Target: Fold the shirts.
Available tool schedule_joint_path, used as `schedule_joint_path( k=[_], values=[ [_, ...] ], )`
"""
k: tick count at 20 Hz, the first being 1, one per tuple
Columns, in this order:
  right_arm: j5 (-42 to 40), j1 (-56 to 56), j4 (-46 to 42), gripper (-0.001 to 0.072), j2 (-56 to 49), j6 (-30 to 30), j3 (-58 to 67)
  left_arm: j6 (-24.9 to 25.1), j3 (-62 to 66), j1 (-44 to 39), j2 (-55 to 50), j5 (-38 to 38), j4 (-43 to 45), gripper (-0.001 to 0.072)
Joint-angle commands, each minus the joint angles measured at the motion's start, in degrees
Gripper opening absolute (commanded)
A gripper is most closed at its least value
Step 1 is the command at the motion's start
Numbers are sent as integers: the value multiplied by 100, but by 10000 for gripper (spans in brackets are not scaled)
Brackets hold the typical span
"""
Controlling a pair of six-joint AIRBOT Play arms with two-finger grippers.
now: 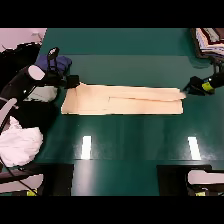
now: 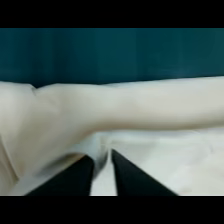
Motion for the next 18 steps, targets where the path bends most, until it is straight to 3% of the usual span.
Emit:
schedule_joint_path(
  k=[1,5,7,8,12,16,18],
  values=[
    [96,-160,883,470,-664,-249,647,2,413,2,-422,57,-20,661],
    [667,-588,872,470,-691,-758,627,50,828,2,-422,-1038,-13,639],
    [769,-874,859,504,-691,-765,337,52,857,-2,-422,-1338,-98,102],
    [741,-1001,859,613,-691,-798,92,52,855,-4,-424,-1384,-144,31],
    [249,-1134,925,631,-715,-1086,-898,50,855,-114,-472,-1349,-669,23],
    [42,-831,1657,613,-997,-1552,-1169,48,850,-826,-673,-807,-634,22],
    [35,-584,1661,437,-1169,-1556,-946,44,872,-1132,-820,-446,-660,22]
  ],
)
